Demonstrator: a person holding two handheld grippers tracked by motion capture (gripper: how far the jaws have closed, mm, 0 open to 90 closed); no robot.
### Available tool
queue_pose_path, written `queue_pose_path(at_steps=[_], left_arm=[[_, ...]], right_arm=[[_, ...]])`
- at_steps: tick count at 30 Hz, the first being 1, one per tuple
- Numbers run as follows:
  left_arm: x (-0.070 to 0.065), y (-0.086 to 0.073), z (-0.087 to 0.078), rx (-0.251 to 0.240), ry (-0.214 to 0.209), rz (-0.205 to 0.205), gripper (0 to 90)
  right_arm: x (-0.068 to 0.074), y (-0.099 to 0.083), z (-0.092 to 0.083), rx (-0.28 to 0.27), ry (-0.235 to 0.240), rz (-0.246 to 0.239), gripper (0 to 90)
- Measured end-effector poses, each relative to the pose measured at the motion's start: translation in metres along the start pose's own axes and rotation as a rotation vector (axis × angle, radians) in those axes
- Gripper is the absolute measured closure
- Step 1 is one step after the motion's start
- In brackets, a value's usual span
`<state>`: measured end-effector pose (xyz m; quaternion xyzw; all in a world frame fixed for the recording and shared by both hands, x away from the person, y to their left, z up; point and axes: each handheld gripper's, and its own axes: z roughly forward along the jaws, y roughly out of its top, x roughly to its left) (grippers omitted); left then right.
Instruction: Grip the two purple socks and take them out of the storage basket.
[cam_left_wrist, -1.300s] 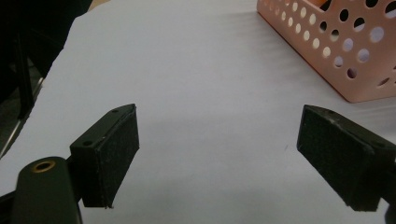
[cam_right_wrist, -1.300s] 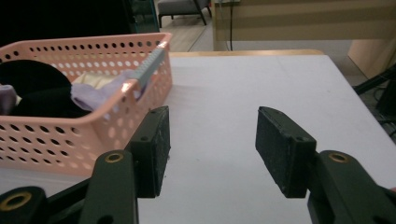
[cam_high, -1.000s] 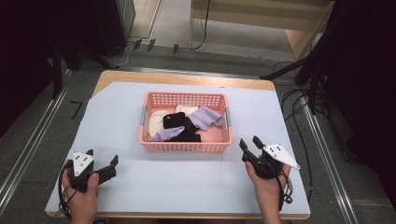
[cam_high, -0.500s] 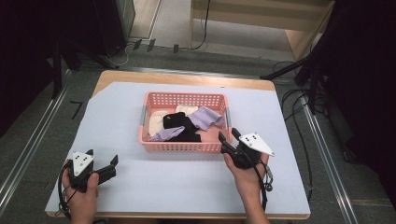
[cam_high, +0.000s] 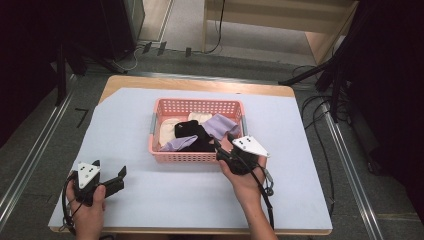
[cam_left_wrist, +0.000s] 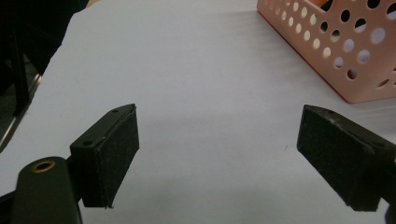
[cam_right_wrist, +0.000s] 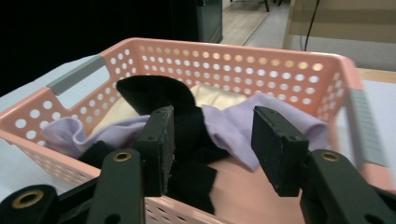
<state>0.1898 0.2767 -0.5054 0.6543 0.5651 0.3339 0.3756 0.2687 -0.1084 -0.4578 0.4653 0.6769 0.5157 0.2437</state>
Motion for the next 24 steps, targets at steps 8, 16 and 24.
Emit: queue_pose_path(at_steps=[8,16,24], left_arm=[[0.000,0.000,0.000,0.004,0.000,-0.002,13.9],[0.001,0.000,0.000,0.004,-0.004,-0.005,13.8],[0.001,0.000,0.000,0.004,-0.004,-0.008,13.9]], right_arm=[[0.020,0.006,0.021,0.036,0.032,-0.009,51.4],[0.034,0.009,0.044,0.096,0.044,-0.005,50.7],[0.039,0.013,0.062,0.157,0.045,0.027,51.4]])
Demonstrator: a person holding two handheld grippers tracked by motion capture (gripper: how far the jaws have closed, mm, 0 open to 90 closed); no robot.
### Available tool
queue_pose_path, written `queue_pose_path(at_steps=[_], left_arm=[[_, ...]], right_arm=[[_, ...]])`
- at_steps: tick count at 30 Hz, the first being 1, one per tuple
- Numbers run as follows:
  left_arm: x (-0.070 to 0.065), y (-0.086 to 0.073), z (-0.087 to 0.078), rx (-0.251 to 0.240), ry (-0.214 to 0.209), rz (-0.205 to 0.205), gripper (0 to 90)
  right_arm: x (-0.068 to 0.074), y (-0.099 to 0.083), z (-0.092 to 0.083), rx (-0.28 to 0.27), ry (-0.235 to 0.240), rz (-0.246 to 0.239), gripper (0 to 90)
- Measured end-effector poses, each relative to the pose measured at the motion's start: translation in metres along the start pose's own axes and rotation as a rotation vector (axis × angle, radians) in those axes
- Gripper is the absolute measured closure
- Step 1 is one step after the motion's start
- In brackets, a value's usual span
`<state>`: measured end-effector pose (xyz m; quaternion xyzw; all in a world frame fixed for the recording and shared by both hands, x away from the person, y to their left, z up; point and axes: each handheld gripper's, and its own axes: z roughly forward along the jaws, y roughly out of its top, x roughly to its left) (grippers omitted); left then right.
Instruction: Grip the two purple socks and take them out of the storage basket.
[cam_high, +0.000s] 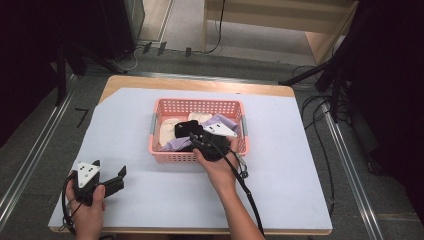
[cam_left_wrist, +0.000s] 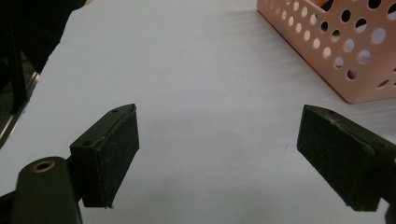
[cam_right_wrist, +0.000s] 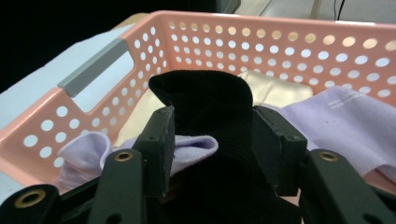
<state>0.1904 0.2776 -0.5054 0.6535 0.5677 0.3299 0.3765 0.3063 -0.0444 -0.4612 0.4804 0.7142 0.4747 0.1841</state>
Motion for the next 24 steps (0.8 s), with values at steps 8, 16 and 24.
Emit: queue_pose_path(at_steps=[8,16,24], left_arm=[[0.0001,0.0000,0.0005,0.000,-0.001,0.000,13.8],[-0.0001,0.0001,0.0005,0.003,0.000,0.000,13.9],[-0.0002,0.0000,0.0006,0.003,-0.001,-0.001,13.8]], right_arm=[[0.0001,0.0021,0.0066,0.033,0.021,0.031,63.1],[-0.0001,0.0061,0.0093,0.079,0.025,0.061,73.8],[0.0005,0.0074,0.0088,0.102,0.061,0.108,90.0]])
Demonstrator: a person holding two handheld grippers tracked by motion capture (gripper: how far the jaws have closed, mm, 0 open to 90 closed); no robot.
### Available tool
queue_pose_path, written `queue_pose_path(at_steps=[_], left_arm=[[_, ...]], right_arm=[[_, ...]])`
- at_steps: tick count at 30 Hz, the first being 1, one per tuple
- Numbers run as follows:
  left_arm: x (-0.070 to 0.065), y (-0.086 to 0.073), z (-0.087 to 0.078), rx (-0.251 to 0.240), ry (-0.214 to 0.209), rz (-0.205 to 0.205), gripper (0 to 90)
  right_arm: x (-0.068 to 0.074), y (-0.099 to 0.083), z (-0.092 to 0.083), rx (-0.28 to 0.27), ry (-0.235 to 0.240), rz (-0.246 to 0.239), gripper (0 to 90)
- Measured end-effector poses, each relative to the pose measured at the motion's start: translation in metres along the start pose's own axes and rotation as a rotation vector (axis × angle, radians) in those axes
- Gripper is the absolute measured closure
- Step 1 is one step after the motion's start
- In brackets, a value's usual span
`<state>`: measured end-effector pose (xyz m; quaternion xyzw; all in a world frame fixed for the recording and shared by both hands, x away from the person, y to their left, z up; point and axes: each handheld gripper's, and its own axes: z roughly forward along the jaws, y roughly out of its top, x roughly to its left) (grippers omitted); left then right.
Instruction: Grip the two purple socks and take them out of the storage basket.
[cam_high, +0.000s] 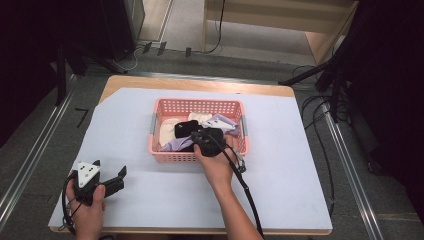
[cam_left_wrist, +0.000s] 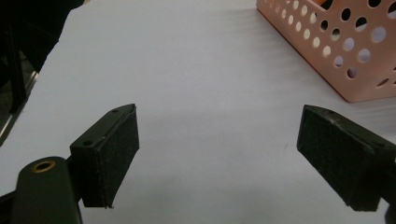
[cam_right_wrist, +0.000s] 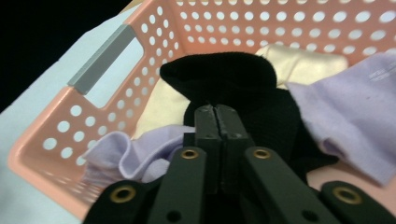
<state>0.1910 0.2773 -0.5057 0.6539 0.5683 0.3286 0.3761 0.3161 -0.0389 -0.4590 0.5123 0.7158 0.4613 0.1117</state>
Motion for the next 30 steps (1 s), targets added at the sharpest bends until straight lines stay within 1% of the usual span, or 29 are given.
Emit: queue_pose_path(at_steps=[1,3,5,8,9,10,12,14,16,18,19,22,23,25,28,29,30], left_arm=[[0.000,0.000,0.000,0.000,0.000,0.000,13.9],[0.000,0.000,0.000,-0.002,-0.001,0.000,13.9],[0.000,0.000,0.000,0.000,0.000,0.000,13.9],[0.000,0.000,0.000,0.000,0.000,0.000,13.9],[0.000,0.000,0.000,0.000,0.000,0.002,13.9],[0.000,0.000,0.000,0.000,0.000,0.002,13.9],[0.000,0.000,0.000,0.001,-0.002,0.003,13.9],[0.000,0.000,0.000,0.000,-0.001,0.005,13.9],[0.000,0.000,0.000,0.003,0.000,0.007,13.9],[0.000,0.000,0.000,0.004,0.001,0.007,13.9],[0.000,0.000,0.000,0.006,-0.002,0.009,13.9],[0.000,0.000,0.000,0.006,0.001,0.009,13.9],[0.000,0.000,0.000,0.005,0.002,0.007,13.9],[0.000,0.000,0.000,0.005,0.001,0.007,13.9],[0.000,0.000,0.000,0.003,0.002,0.003,13.9],[0.000,0.000,0.000,0.002,0.001,0.003,13.9],[0.000,0.000,0.000,0.003,0.000,0.004,13.9]], right_arm=[[0.000,0.000,-0.001,-0.002,0.005,0.001,90.0],[0.001,0.000,-0.003,-0.030,0.004,-0.008,90.0],[0.003,0.002,-0.006,-0.066,-0.007,-0.018,90.0],[0.004,0.006,-0.014,-0.137,-0.020,-0.030,90.0],[0.003,0.009,-0.021,-0.196,-0.027,-0.044,90.0],[0.003,0.009,-0.021,-0.196,-0.027,-0.044,90.0],[0.000,0.013,-0.029,-0.253,-0.056,-0.051,90.0],[-0.005,0.015,-0.037,-0.319,-0.104,-0.056,90.0],[-0.010,0.017,-0.044,-0.364,-0.142,-0.041,90.0],[-0.013,0.017,-0.045,-0.357,-0.149,-0.039,90.0],[-0.012,0.016,-0.043,-0.337,-0.137,-0.044,90.0],[-0.006,0.010,-0.032,-0.247,-0.085,-0.068,90.0],[-0.004,0.008,-0.028,-0.212,-0.067,-0.066,90.0],[-0.001,0.003,-0.020,-0.159,-0.034,-0.062,89.7],[0.003,-0.003,-0.014,-0.128,0.016,-0.052,84.9],[0.004,-0.004,-0.013,-0.123,0.022,-0.055,81.1],[0.005,-0.005,-0.012,-0.132,0.018,-0.064,76.2]])
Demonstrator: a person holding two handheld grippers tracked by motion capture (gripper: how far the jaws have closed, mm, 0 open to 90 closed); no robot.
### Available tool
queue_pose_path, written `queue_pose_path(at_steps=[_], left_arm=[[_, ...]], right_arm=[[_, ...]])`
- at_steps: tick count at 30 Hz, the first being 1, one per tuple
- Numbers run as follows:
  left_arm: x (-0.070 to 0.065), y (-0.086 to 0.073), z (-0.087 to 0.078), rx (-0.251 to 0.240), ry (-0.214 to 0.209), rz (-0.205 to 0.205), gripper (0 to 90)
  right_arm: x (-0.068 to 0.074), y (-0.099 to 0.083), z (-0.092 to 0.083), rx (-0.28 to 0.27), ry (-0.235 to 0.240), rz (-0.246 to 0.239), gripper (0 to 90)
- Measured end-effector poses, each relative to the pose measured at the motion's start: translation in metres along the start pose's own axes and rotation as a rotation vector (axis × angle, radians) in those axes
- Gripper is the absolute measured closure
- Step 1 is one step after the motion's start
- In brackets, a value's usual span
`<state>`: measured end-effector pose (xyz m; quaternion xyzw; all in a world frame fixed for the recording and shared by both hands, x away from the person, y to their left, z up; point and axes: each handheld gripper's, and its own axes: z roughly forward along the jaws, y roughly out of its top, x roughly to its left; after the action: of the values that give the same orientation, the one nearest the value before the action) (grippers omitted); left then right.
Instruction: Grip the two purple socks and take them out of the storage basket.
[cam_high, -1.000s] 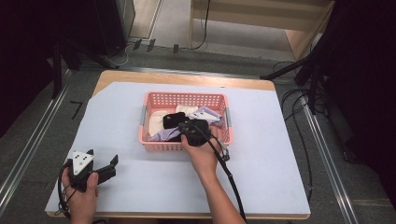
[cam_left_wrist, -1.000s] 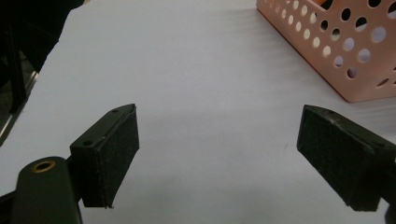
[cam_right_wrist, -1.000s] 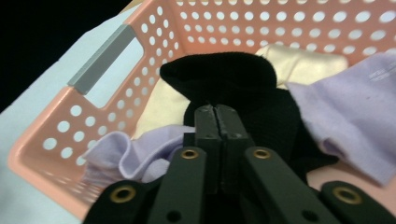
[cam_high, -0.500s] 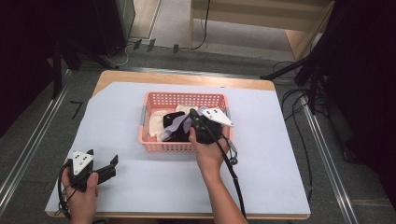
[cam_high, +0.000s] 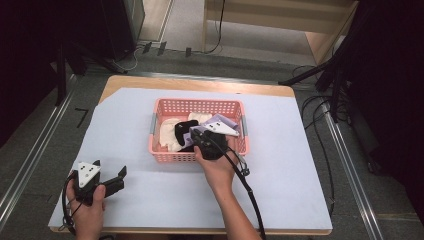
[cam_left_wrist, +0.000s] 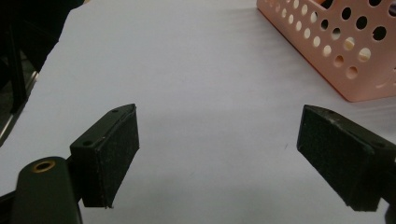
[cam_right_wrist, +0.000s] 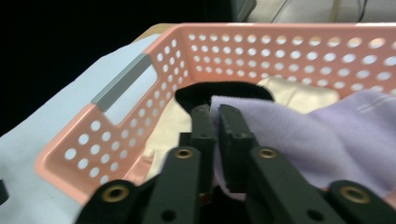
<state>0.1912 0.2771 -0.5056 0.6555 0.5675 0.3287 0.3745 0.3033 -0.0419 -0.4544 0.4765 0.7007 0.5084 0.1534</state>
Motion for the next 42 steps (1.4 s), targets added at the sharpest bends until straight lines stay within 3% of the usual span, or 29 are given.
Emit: queue_pose_path(at_steps=[4,9,18,22,25,26,27,31,34,37,42], left_arm=[[0.000,0.000,0.000,0.000,0.001,-0.003,13.9],[0.000,0.000,0.000,0.002,-0.001,0.001,13.9],[0.000,0.000,0.000,0.003,-0.001,0.003,13.9],[0.000,0.000,0.000,0.003,0.000,0.000,13.8],[0.000,0.000,0.000,0.003,0.001,0.000,13.9],[0.000,0.000,0.000,0.002,0.002,-0.001,13.9],[0.000,0.000,0.000,0.001,0.002,-0.002,13.9],[0.000,0.000,0.000,0.002,0.003,-0.001,13.8],[0.000,0.000,0.000,0.002,0.003,-0.004,13.8],[0.000,0.000,0.000,0.004,0.002,-0.003,13.8],[0.000,0.000,0.000,0.006,0.001,-0.002,13.8]], right_arm=[[0.002,-0.001,0.000,-0.015,-0.034,-0.024,57.4],[0.005,-0.002,0.004,0.013,-0.016,0.000,38.0],[0.009,-0.002,0.011,0.073,-0.091,-0.033,32.9],[0.007,-0.001,0.015,0.107,-0.115,-0.039,40.6],[0.006,0.000,0.016,0.136,-0.140,-0.065,52.5],[0.006,0.000,0.016,0.152,-0.152,-0.085,60.2],[0.006,0.000,0.016,0.152,-0.152,-0.085,60.2],[0.003,0.002,0.014,0.167,-0.176,-0.103,79.1],[0.001,0.002,0.012,0.166,-0.175,-0.099,82.0],[0.002,0.000,0.009,0.133,-0.179,-0.121,82.4],[0.001,0.004,-0.001,0.014,-0.175,-0.146,82.7]])
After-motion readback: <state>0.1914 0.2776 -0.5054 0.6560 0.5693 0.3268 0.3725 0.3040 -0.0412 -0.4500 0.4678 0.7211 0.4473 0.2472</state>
